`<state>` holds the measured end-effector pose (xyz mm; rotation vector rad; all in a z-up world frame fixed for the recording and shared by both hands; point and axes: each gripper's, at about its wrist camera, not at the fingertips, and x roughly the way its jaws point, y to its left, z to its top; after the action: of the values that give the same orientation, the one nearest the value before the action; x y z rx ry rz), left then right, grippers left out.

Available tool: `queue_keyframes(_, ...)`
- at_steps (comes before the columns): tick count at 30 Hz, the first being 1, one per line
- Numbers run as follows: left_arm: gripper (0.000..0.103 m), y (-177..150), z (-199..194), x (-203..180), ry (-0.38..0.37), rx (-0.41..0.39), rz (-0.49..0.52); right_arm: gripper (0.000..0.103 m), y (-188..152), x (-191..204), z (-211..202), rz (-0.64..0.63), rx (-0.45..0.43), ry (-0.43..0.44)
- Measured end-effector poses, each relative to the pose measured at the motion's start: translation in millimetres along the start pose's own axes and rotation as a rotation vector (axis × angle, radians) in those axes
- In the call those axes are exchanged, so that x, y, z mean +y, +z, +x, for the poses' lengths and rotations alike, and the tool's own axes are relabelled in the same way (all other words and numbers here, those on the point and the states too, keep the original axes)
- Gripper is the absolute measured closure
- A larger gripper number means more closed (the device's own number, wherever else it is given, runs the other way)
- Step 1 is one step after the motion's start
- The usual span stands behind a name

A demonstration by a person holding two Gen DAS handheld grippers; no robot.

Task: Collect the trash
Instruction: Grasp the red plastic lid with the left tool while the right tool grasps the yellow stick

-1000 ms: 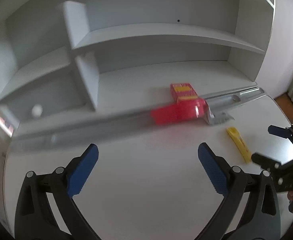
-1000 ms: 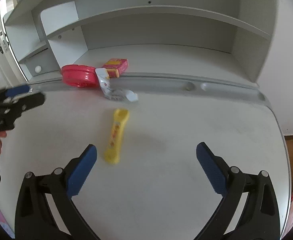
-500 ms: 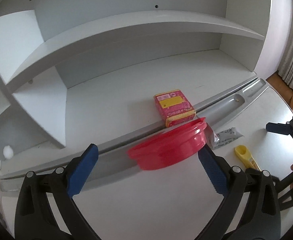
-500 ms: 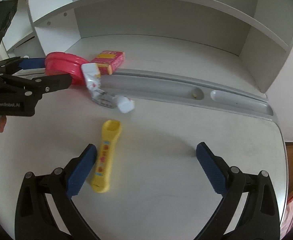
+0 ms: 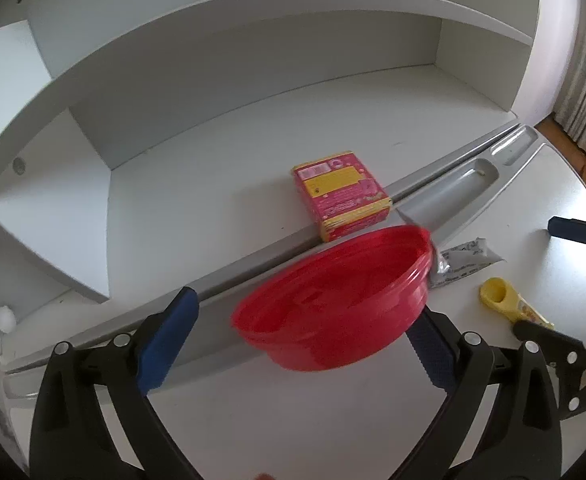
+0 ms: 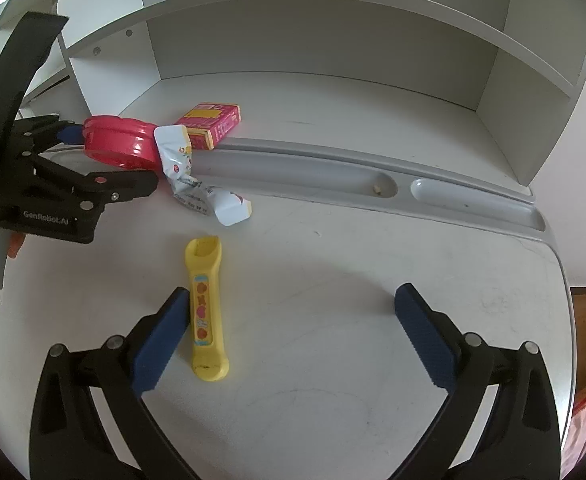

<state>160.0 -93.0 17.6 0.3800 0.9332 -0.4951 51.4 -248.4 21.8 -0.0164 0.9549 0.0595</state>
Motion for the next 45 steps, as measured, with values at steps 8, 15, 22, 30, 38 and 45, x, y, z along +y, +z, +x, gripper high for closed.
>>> queue_keyframes(8, 0.061, 0, -4, -16, -0.026, 0.009, 0.051, 0.008, 1, 17, 2, -0.085, 0.0, 0.055)
queue_keyframes(15, 0.078, -12, -25, -22, -0.045, -0.022, 0.049, 0.066, 5, 20, -6, -0.1, -0.013, 0.089)
queue_keyframes(22, 0.078, -28, -52, -12, -0.022, -0.072, -0.003, 0.089, 5, 11, -10, -0.08, 0.002, 0.127)
queue_keyframes(30, 0.078, -48, -71, -11, -0.002, -0.062, -0.014, 0.089, 0, 10, -38, -0.041, -0.048, 0.136)
queue_keyframes(38, 0.079, -54, -88, -23, 0.013, -0.082, -0.008, 0.089, -13, 12, -53, -0.043, -0.049, 0.13)
queue_keyframes(45, 0.079, -57, -95, -34, 0.02, -0.083, -0.002, 0.089, -21, 6, -61, -0.03, -0.058, 0.134)
